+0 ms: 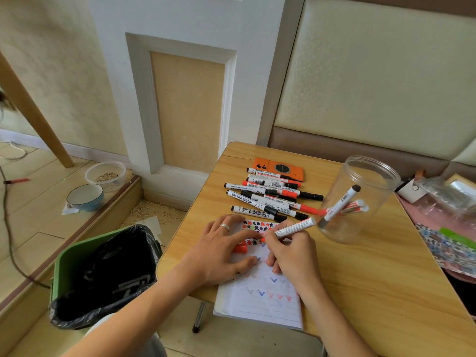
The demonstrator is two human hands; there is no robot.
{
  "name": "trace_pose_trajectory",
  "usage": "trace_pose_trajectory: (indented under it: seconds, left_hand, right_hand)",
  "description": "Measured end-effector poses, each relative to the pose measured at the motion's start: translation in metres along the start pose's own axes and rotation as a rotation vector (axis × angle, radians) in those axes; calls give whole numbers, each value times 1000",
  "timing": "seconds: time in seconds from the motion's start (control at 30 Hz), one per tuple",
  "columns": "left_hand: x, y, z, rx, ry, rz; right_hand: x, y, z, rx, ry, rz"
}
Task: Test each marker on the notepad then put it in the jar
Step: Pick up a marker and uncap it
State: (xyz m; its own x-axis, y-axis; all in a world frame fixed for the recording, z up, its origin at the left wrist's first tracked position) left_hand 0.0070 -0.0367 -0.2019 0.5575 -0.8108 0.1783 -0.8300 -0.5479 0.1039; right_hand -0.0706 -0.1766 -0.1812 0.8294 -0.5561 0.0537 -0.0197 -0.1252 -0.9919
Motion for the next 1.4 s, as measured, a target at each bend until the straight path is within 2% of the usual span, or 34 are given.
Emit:
trace_pose_trajectory:
  seconds: [1.4]
  left_hand:
    - [0, 0, -1, 3, 14, 2]
  right_hand:
    - [1, 1, -3, -3, 28, -7]
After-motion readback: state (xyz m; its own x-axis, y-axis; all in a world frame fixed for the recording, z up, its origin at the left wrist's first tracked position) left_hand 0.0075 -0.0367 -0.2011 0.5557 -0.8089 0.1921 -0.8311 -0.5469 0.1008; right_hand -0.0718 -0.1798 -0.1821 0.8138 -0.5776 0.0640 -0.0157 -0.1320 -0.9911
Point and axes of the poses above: each hand's wrist, its own x-axis towards the middle knuckle, its own z-axis out of the palm, y = z × x, the point moved 10 cm from there along x, towards the middle knuckle, and after that the axes turned 15 degrees about x, right-handed, at the moved point
